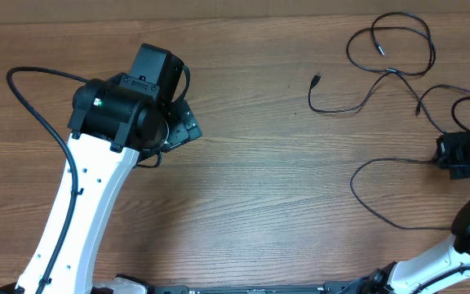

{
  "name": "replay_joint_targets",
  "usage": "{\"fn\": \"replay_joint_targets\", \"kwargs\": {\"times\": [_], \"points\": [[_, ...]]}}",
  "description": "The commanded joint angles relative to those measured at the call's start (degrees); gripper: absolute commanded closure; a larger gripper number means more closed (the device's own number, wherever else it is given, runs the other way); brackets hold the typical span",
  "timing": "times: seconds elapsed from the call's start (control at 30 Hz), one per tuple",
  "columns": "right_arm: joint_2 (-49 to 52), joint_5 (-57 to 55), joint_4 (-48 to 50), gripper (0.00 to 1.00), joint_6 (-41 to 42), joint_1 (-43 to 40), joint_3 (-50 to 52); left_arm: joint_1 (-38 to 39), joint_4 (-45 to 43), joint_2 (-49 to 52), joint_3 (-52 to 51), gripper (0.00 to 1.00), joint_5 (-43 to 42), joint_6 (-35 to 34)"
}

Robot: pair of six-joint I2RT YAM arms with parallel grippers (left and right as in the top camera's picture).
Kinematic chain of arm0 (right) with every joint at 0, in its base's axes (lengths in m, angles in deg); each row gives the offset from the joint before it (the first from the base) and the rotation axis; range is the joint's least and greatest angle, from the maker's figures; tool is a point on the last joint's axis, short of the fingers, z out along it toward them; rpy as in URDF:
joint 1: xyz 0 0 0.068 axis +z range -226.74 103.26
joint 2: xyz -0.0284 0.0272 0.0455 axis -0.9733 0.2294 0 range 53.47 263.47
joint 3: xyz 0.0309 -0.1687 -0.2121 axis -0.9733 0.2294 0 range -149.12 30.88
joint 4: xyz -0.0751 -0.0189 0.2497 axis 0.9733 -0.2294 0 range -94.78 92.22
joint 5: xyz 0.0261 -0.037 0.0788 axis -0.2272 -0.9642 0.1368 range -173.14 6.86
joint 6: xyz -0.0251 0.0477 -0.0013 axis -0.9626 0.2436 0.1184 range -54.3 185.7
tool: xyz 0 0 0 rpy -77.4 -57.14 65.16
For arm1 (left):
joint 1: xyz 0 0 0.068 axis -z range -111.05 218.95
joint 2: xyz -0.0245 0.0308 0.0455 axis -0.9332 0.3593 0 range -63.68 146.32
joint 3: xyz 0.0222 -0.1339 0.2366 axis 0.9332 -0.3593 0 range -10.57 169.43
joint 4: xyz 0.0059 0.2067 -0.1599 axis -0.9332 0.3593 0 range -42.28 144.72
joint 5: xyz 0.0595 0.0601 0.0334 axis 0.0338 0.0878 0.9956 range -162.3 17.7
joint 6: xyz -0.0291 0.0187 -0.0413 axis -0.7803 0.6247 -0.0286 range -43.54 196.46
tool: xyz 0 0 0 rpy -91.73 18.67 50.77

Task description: Untangle cables

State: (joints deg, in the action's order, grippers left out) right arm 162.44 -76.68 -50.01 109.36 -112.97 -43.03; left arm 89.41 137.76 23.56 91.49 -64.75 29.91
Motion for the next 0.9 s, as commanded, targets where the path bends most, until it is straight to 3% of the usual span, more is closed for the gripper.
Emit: {"fn": "replay_joint_targets", "kwargs": {"times": [0.0, 0.07, 0.1, 0.3, 0.47, 0.7, 0.87], "points": [[-1.3, -3.0, 2.4, 0.75, -2.4, 0.2, -1.2, -0.2, 0.1, -0.2, 1.2, 0.00, 1.0, 0.9], [-1.3, -4.3, 3.4, 0.41, -3.3, 0.2, -1.2, -0.2, 0.1, -0.2, 1.2, 0.00, 1.0, 0.9], [-1.3, -5.4, 3.6, 0.38, -3.2, 0.2, -1.2, -0.2, 0.1, -0.2, 1.2, 0.00, 1.0, 0.9], [-0.9, -16.9, 5.2, 0.40, -3.3, 0.2, 0.0, -0.2, 0.1, -0.2, 1.2, 0.00, 0.9, 0.9], [1.4, -16.7, 6.1, 0.40, -3.3, 0.2, 0.9, -0.2, -0.2, -0.2, 1.2, 0.00, 0.9, 0.9], [3.0, -7.6, 9.8, 0.48, -6.9, 0.2, 0.9, -0.2, -0.1, -0.2, 1.2, 0.01, 0.9, 0.9], [3.0, -8.1, 9.9, 0.51, -7.1, 0.2, 0.9, -0.2, -0.1, -0.2, 1.2, 0.00, 0.9, 0.9]]}}
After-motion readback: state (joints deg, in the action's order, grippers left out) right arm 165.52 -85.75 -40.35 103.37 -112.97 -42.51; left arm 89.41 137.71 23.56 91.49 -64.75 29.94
